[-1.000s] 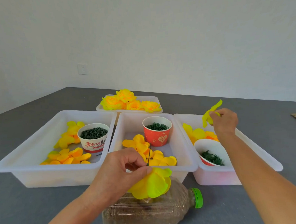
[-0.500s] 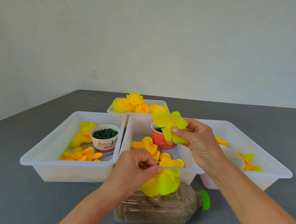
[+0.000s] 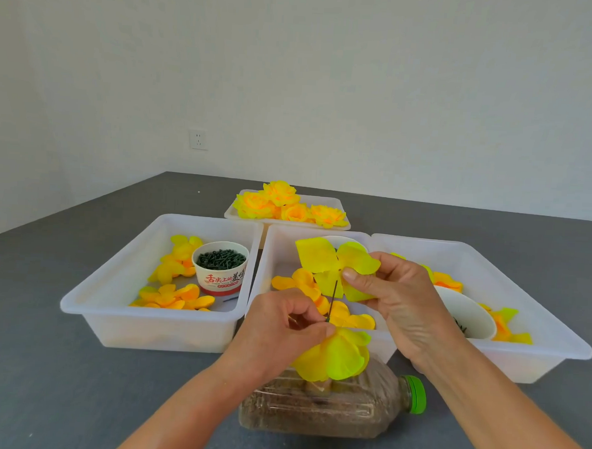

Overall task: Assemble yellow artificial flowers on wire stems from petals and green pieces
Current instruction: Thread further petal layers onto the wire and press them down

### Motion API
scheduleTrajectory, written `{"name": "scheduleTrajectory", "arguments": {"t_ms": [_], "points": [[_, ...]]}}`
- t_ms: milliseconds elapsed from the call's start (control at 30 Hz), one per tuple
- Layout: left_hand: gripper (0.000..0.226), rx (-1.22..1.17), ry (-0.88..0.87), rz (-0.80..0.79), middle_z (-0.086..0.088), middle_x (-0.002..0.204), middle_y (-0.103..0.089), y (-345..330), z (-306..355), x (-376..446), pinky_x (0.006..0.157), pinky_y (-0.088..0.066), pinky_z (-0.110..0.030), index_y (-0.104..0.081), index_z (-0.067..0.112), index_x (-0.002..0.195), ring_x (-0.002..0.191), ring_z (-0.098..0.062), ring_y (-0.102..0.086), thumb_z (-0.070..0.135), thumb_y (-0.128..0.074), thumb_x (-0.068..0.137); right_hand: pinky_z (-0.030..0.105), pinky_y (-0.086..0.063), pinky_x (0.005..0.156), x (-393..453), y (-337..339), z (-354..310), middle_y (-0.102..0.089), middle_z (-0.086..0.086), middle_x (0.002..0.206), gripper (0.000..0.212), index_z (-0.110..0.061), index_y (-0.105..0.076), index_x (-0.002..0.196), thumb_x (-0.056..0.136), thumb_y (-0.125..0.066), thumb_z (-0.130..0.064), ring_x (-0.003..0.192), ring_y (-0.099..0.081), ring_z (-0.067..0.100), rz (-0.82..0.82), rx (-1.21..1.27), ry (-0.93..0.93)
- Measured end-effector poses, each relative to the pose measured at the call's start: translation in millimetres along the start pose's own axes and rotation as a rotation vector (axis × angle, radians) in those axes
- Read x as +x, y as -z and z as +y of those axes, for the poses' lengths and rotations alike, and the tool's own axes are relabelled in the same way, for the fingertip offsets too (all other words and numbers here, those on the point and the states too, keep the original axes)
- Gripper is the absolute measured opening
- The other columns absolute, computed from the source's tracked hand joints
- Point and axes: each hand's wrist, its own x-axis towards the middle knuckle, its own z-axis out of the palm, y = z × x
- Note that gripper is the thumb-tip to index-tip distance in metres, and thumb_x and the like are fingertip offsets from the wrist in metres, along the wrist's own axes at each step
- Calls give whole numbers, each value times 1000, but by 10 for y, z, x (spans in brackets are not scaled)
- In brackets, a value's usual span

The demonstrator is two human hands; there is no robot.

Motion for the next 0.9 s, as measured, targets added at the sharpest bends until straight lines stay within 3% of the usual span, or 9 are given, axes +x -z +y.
{"name": "scheduleTrajectory", "arguments": {"t_ms": [167, 400, 667, 900], "points": [[23, -2, 8, 3, 18, 63, -62, -10, -24, 3, 64, -47, -19, -64, 29, 60, 64, -2, -56, 16, -77, 75, 24, -56, 57, -102, -28, -20, -74, 4, 74, 16, -19, -76, 70, 55, -73, -19, 66, -70, 14, -38, -11, 9], [22, 26, 8, 20, 11, 66, -63, -20, -36, 3, 63, -47, -21, -65, 30, 62, 65, -3, -57, 18, -77, 75, 27, -58, 65, -156, -30, -20, -74, 6, 82, 19, -20, -77, 76, 57, -74, -21, 73, -70, 16, -42, -56, 22], [24, 23, -3, 19, 16, 63, -62, -23, -51, 14, 62, -47, -21, -64, 31, 60, 63, -2, -56, 18, -77, 75, 21, -54, 61, -167, -36, -26, -75, 5, 84, 22, -18, -75, 77, 56, -73, -19, 76, -70, 14, -3, -52, 35], [25, 21, -21, 15, 19, 61, -60, -24, -75, 17, 61, -45, -17, -63, 31, 59, 61, 0, -54, 18, -77, 75, 23, -56, 73, -157, -30, -15, -74, 4, 91, 21, -19, -75, 76, 55, -73, -17, 89, -69, 18, 26, -54, 76]]}}
